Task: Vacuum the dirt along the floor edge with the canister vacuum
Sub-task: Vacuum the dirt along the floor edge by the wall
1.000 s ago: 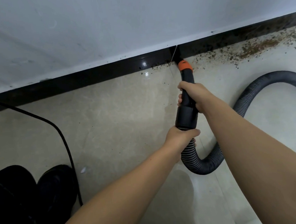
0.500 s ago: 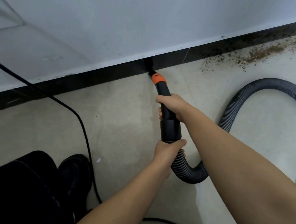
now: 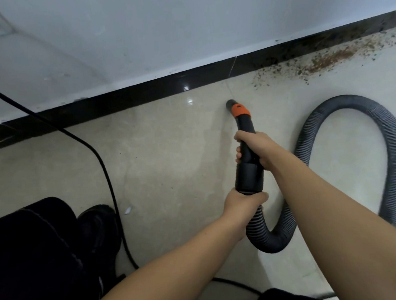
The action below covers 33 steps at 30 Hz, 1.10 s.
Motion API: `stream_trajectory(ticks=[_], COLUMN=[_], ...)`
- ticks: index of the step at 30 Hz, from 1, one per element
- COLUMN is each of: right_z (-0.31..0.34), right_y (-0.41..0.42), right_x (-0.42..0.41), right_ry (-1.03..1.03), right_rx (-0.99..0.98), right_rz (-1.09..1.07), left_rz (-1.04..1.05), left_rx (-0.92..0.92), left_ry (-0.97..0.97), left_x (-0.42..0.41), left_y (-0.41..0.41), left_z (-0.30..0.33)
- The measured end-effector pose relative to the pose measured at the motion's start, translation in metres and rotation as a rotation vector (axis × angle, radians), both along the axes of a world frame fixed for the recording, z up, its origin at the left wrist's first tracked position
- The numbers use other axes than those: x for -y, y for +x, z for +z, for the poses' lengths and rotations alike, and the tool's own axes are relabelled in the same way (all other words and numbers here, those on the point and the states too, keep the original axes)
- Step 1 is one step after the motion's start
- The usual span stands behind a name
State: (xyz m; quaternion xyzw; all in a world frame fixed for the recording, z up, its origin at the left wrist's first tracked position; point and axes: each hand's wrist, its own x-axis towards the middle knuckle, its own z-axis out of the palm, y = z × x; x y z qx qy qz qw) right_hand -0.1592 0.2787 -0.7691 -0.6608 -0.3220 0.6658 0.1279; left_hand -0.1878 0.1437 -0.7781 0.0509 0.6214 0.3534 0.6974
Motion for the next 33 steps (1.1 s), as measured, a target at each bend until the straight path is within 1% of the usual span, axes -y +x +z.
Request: stream_trajectory(ticks=[2,4,6,10,13,24,33], right_z=[0.002,0.003,0.003,-0.005,-0.010,-0.021,-0.020], right_y=[-0.013,-0.022,-0.018,0.017,0.038,0.082,0.103], right_x=[0.004,0.006,0.002,-0.018,-0.033,-0.110,-0.164], right_ry=[-0.003,0.002,0.014,0.042,0.047,0.073,0.106], right_rx=[-0.009,-0.006,0.004,0.023,0.037,0.010,0.026], right_rz=[0.103,0.153,0.113,-0.113,-0.198,-0.224,-0.175], left_rz=[0.070,0.106,0.072,-0.112,-0.194,-0.220,-0.204], left_rx=[-0.016,-0.001,0.010,0.020,0.033,0.009,0.025], left_ry=[-0.018,-0.029,-0.021,0.019,0.040,0.067,0.073], left_x=[0.006,0.009,0.005,-0.021,-0.041,-0.119,-0.175], left_y=[0.001,-0.001,-0.003,0.000,0.008,0.048,0.068], left_z=[-0.002,-0.004,-0.005,-0.004,-0.007,-0.023,-0.023])
